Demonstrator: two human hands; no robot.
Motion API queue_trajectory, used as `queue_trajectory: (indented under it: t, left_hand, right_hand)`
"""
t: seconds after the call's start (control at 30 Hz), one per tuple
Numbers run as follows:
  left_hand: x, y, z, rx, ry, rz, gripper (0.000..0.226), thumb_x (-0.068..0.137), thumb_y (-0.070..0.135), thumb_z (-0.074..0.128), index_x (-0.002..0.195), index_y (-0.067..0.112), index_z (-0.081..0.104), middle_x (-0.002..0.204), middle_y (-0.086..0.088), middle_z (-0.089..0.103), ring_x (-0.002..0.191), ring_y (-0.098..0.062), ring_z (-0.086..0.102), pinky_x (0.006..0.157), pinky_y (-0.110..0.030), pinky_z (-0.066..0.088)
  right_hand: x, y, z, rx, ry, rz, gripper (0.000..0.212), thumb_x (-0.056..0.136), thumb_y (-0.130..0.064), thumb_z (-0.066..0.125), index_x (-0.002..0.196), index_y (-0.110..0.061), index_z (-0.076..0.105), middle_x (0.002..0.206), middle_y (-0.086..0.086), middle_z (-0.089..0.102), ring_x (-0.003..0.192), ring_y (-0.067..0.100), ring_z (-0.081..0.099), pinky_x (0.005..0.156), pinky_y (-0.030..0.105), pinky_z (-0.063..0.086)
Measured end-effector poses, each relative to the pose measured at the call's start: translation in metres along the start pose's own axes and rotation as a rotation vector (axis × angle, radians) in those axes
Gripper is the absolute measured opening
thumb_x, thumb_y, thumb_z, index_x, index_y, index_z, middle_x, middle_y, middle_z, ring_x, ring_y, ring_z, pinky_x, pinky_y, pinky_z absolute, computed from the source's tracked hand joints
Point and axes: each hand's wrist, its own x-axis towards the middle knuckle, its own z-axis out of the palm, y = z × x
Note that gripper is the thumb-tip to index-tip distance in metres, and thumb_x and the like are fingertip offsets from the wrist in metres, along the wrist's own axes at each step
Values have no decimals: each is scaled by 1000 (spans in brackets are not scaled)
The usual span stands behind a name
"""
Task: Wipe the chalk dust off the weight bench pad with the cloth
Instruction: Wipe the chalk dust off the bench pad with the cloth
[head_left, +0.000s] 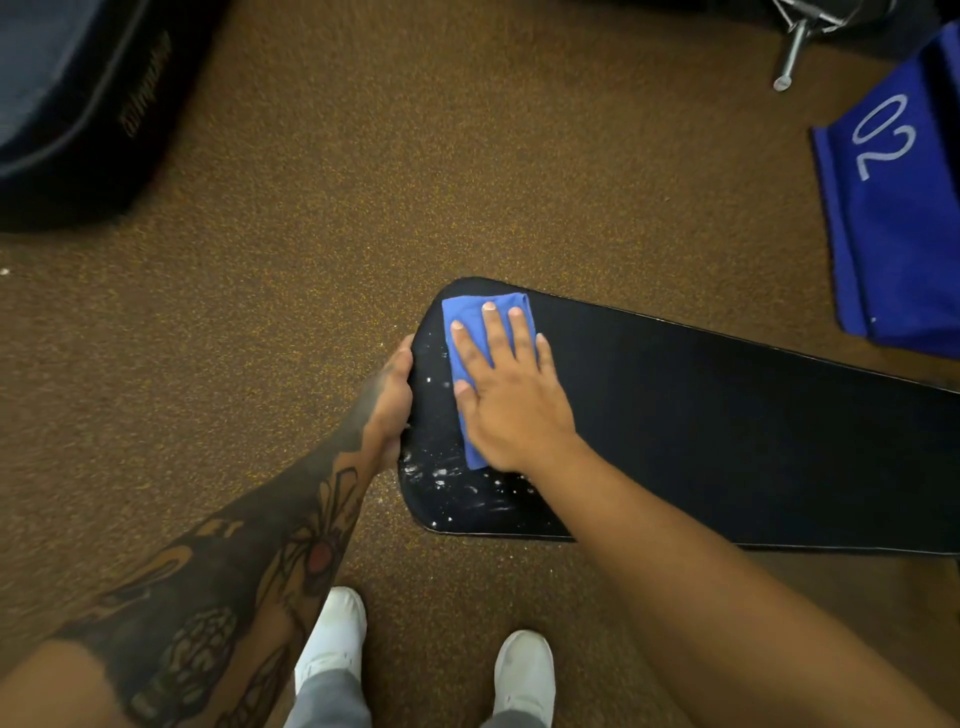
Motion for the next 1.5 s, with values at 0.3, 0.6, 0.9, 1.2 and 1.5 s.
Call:
queue_trajectory:
  t: [0.3,0.6,0.9,1.2,1.5]
  left_hand:
    - [-1,-2,-7,-72,-35,-8,46,106,47,35,137,25,60,123,-6,73,110,-21,71,91,-39,58]
    - [-4,-1,-7,-137,-114,-17,49,105,47,36,129,16,66,123,-10,72,114,-23,69,96,-39,55]
    - [-1,-2,-13,-322,-99,2,53,108,34,20,126,16,66,118,-7,74,104,-17,71,101,-34,52]
    - [9,-9,-25,-381,-121,-40,66,105,49,13,146,10,47,146,-17,54,134,-32,53,117,-46,34]
    - [-1,-5,-20,-371,-98,-30,56,107,41,18,119,13,65,116,-12,75,105,-25,70,90,-39,51]
  right_hand:
    - [55,-27,-7,6,25,108,63,102,-41,27,158,-26,3,166,11,-9,150,37,-15,121,54,-3]
    - [16,-17,2,32,39,60,63,102,-40,29,158,-27,4,166,6,-9,151,29,-16,122,50,0]
    - [57,-49,-4,-7,57,110,61,101,-38,31,158,-23,16,166,13,-2,151,36,-11,121,54,-3]
    - [6,-58,11,-63,28,-100,59,98,-38,35,155,-23,25,166,11,0,152,33,-9,121,51,-1]
    - [20,-80,9,-26,48,50,63,97,-35,34,157,-19,19,165,15,-8,150,37,-17,121,53,-4]
